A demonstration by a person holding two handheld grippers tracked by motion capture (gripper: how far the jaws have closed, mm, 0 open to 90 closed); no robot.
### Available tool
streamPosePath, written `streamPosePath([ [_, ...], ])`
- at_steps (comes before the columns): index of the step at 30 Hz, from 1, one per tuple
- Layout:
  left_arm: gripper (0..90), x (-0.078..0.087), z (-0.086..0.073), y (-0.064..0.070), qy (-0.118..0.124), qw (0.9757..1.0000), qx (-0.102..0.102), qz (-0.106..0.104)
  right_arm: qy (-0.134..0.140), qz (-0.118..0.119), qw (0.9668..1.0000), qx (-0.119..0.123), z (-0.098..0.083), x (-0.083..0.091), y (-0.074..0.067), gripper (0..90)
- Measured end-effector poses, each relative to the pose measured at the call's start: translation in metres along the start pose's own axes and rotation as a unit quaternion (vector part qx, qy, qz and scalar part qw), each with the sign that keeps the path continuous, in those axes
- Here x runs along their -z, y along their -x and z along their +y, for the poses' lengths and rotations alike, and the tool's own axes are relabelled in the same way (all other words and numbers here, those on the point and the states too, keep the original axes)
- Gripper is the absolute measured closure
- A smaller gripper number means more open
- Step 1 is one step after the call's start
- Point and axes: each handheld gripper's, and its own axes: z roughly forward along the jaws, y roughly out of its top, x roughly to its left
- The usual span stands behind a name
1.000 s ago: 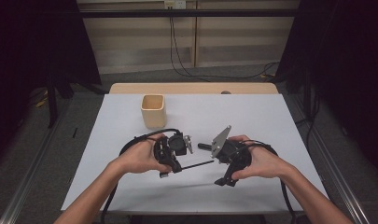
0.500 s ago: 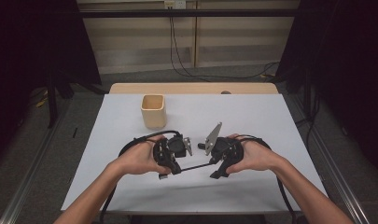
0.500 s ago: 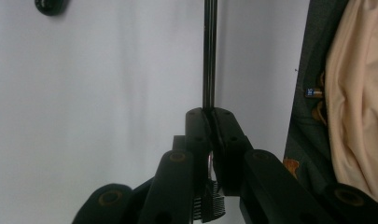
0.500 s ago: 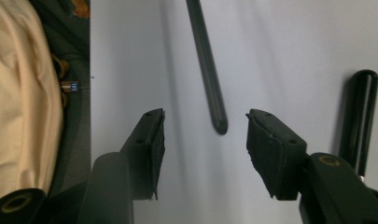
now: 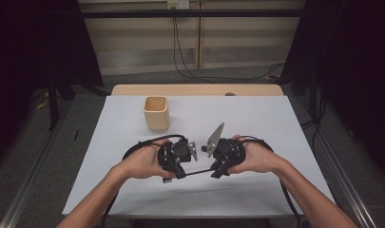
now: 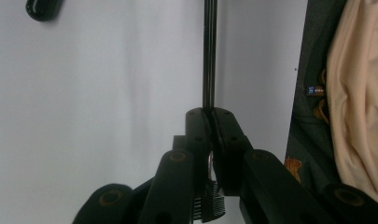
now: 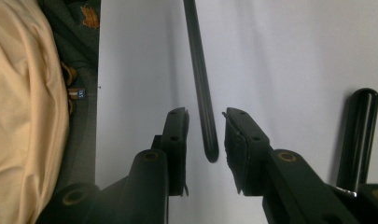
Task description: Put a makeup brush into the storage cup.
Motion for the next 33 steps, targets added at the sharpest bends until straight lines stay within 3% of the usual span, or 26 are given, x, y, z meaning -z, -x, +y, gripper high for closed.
streamPosePath([
  [8, 85.9, -0.0042, -0.0003, -0.0004, 0.005, 0.9999, 0.006, -0.007, 0.012, 0.005, 0.9999, 0.002, 0.0021, 0.0009, 0.001, 78.3],
  [14, 85.8, -0.0046, -0.0002, -0.0005, 0.003, 0.9999, -0.003, -0.009, 0.006, 0.014, 0.9998, 0.008, 0.0047, -0.0023, -0.0001, 83.7],
  [26, 84.6, -0.0026, -0.0061, -0.002, 0.022, 0.9996, 0.002, -0.017, 0.016, 0.038, 0.9991, 0.01, 0.0031, -0.0036, 0.0022, 85.8],
  [31, 81.8, -0.004, -0.0081, -0.0039, 0.032, 0.9993, 0.011, -0.014, 0.015, 0.037, 0.9992, 0.008, 0.0023, -0.0039, 0.0018, 85.9],
  [33, 79.5, -0.0037, -0.009, -0.0048, 0.04, 0.9987, 0.018, -0.026, 0.016, 0.038, 0.9991, 0.007, 0.0015, -0.0041, 0.0021, 85.9],
])
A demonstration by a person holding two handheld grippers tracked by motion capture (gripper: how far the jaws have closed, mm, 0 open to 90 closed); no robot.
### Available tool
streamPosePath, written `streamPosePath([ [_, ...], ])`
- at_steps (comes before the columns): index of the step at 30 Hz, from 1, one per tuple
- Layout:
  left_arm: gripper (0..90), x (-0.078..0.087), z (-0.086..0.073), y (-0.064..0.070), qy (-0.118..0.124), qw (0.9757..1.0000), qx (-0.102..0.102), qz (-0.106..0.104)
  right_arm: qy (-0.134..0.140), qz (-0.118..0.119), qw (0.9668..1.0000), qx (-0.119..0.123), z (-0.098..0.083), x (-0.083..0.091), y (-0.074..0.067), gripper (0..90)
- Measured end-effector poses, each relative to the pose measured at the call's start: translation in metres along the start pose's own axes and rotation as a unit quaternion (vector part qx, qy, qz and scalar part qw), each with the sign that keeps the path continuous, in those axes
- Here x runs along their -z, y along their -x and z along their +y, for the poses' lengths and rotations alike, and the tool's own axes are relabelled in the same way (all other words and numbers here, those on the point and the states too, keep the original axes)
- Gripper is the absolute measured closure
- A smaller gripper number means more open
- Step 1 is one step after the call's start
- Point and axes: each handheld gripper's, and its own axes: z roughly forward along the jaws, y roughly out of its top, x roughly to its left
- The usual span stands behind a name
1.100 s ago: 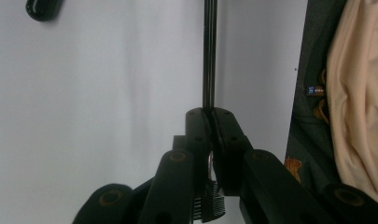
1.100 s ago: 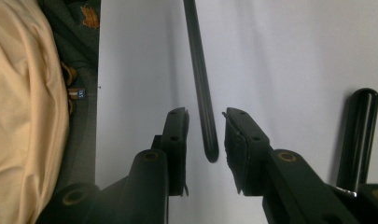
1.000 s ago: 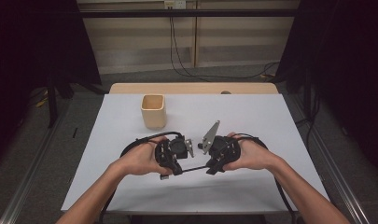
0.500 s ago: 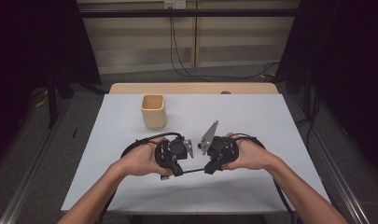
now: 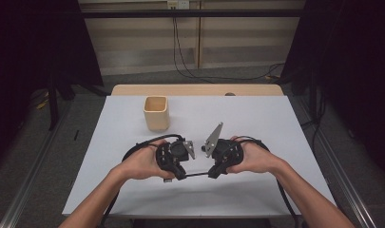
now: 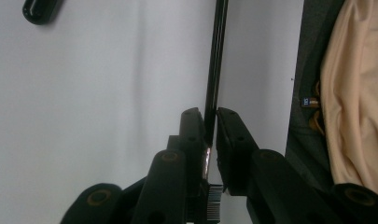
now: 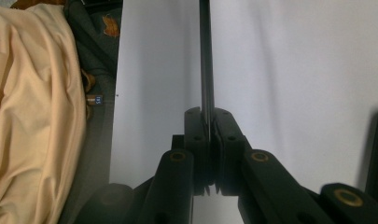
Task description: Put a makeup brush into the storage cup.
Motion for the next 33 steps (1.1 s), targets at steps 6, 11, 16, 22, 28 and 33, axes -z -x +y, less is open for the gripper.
streamPosePath([
  [6, 62.5, 0.001, -0.003, -0.001, 0.012, 0.9997, 0.009, 0.017, 0.001, -0.004, 1.0, -0.005, -0.001, -0.001, 0.0, 85.8],
  [11, 40.2, -0.001, -0.008, -0.002, 0.024, 0.9991, 0.017, 0.03, 0.003, -0.008, 0.9999, -0.013, -0.004, -0.001, 0.0, 85.8],
  [16, 20.3, 0.001, -0.011, -0.004, 0.056, 0.9965, 0.039, 0.048, 0.002, -0.009, 0.9995, -0.031, -0.009, 0.0, 0.002, 85.8],
  [22, 11.0, 0.007, -0.022, -0.01, 0.088, 0.993, 0.056, 0.055, 0.007, -0.017, 0.9989, -0.043, -0.017, 0.007, 0.002, 85.8],
  [28, 7.1, 0.009, -0.034, -0.012, 0.107, 0.9892, 0.074, 0.067, 0.018, -0.036, 0.9971, -0.064, -0.028, 0.014, 0.002, 85.7],
  [33, 5.5, 0.01, -0.045, -0.013, 0.123, 0.9858, 0.089, 0.073, 0.025, -0.049, 0.9955, -0.078, -0.038, 0.019, 0.002, 85.7],
])
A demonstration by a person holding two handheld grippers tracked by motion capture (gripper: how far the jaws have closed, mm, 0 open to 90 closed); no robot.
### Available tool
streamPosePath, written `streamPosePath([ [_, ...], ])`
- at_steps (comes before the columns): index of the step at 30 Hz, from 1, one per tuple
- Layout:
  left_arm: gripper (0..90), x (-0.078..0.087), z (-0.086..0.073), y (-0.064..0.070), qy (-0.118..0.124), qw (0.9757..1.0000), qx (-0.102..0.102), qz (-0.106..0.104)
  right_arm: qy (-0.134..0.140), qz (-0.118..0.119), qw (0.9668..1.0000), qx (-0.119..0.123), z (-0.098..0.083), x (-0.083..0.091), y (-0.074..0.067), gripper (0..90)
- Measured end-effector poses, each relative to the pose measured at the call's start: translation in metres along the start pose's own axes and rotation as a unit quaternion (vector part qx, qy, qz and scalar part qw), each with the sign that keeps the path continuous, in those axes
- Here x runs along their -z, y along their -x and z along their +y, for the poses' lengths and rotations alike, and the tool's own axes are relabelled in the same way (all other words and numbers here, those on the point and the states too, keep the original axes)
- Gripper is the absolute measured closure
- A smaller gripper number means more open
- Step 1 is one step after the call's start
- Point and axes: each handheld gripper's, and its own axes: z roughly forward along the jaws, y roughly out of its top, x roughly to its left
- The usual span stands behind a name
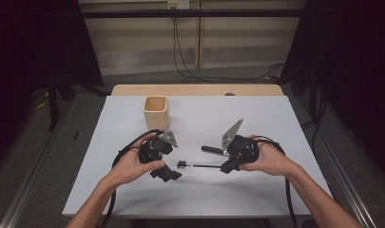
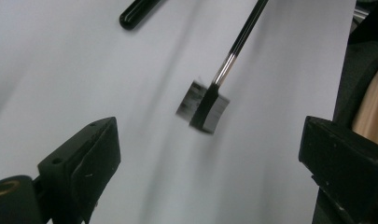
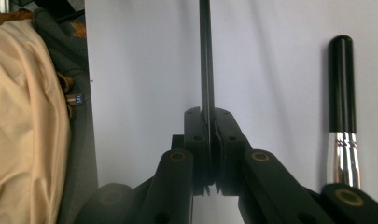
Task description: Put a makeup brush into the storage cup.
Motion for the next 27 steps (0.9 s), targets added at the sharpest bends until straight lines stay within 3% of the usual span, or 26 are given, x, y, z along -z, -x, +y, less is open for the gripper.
streamPosePath([
  [1, 5.5, 0.0, -0.002, 0.001, 0.008, 0.9999, 0.009, 0.002, 0.001, -0.005, 1.0, -0.005, -0.001, 0.001, 0.0, 85.7],
  [3, 5.5, 0.002, -0.006, -0.001, 0.013, 0.9999, 0.007, 0.002, 0.01, -0.015, 0.9998, -0.01, -0.005, 0.003, 0.001, 85.7],
  [4, 5.6, 0.002, -0.009, 0.0, 0.024, 0.9994, 0.022, 0.008, 0.014, -0.019, 0.9996, -0.016, -0.006, 0.004, 0.001, 85.7],
  [6, 5.7, 0.002, -0.012, -0.001, 0.033, 0.9989, 0.03, 0.016, 0.021, -0.025, 0.9992, -0.021, -0.01, 0.004, 0.002, 85.7],
  [15, 4.6, -0.001, -0.028, -0.004, 0.078, 0.9952, 0.051, 0.03, 0.056, -0.04, 0.9964, -0.048, -0.023, 0.0, 0.004, 85.8],
  [19, 4.5, -0.001, -0.03, -0.001, 0.099, 0.992, 0.069, 0.038, 0.082, -0.046, 0.9938, -0.059, -0.026, 0.002, 0.003, 85.8],
  [22, 4.4, -0.002, -0.032, 0.0, 0.103, 0.9909, 0.069, 0.052, 0.097, -0.054, 0.9916, -0.066, -0.029, 0.0, 0.002, 85.8],
  [25, 4.3, -0.001, -0.035, 0.0, 0.109, 0.9902, 0.072, 0.051, 0.117, -0.058, 0.9884, -0.077, -0.032, -0.003, 0.001, 85.8],
  [27, 4.3, -0.001, -0.036, 0.0, 0.112, 0.9889, 0.077, 0.061, 0.12, -0.055, 0.9881, -0.079, -0.032, -0.003, 0.002, 85.8],
])
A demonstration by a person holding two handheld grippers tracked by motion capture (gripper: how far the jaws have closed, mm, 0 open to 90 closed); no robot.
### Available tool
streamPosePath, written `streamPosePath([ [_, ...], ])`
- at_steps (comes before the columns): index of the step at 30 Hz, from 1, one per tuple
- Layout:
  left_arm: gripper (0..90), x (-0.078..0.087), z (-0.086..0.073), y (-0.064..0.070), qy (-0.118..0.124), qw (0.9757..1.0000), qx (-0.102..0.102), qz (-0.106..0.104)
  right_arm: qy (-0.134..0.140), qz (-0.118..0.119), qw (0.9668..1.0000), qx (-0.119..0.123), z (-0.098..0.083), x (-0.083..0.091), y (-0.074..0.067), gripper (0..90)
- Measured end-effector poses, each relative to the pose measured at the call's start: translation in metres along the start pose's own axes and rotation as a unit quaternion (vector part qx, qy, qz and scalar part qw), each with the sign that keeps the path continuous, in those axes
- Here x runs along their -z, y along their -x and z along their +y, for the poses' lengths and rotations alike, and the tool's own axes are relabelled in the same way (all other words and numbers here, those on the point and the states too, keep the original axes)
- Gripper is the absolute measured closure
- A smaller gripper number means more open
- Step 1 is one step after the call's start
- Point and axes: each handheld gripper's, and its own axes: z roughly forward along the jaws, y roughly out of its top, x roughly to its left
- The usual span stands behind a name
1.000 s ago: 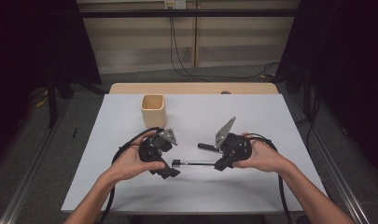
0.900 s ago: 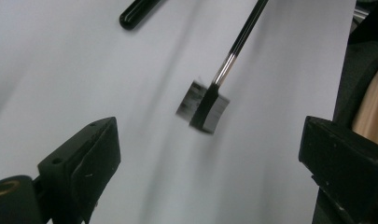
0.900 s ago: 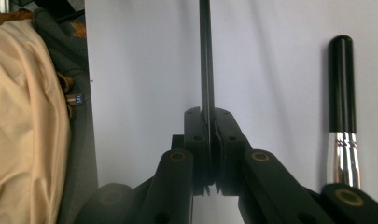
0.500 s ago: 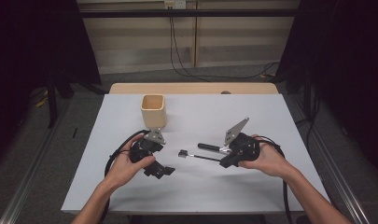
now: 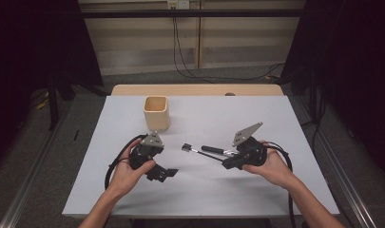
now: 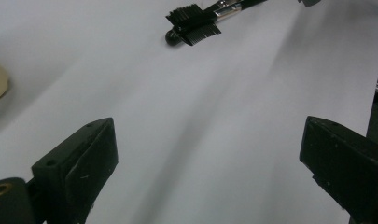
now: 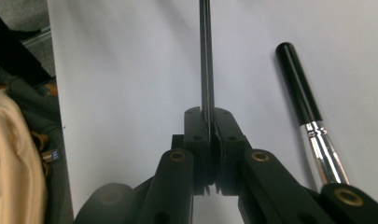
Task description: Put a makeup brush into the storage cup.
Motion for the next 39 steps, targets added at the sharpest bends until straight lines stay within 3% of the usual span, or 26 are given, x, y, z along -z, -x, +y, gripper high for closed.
streamPosePath([
  [11, 4.3, 0.002, -0.002, 0.001, 0.013, 0.9999, 0.006, 0.002, 0.074, -0.015, 0.997, -0.018, 0.002, -0.002, -0.001, 85.8],
  [14, 4.3, 0.001, -0.003, 0.002, 0.012, 0.9999, 0.003, 0.008, 0.11, -0.013, 0.9937, -0.019, 0.0, -0.003, -0.003, 85.8],
  [16, 4.2, 0.0, -0.003, 0.002, 0.013, 0.9999, 0.007, 0.0, 0.125, -0.013, 0.9919, -0.018, -0.001, -0.003, -0.003, 85.8],
  [23, 4.3, 0.0, -0.002, 0.003, 0.019, 0.9998, 0.005, 0.003, 0.157, -0.005, 0.9875, 0.002, -0.002, -0.001, -0.008, 85.8],
  [33, 4.1, 0.003, -0.002, 0.006, 0.028, 0.9996, 0.0, 0.001, 0.225, 0.015, 0.9741, 0.007, -0.003, 0.005, -0.012, 85.8],
  [36, 4.1, 0.003, -0.002, 0.006, 0.033, 0.9995, 0.001, 0.004, 0.237, 0.015, 0.9714, 0.009, -0.004, 0.006, -0.012, 85.8],
  [39, 4.1, 0.003, -0.003, 0.006, 0.039, 0.9992, 0.005, 0.002, 0.259, 0.019, 0.9655, 0.014, -0.005, 0.007, -0.011, 85.8],
])
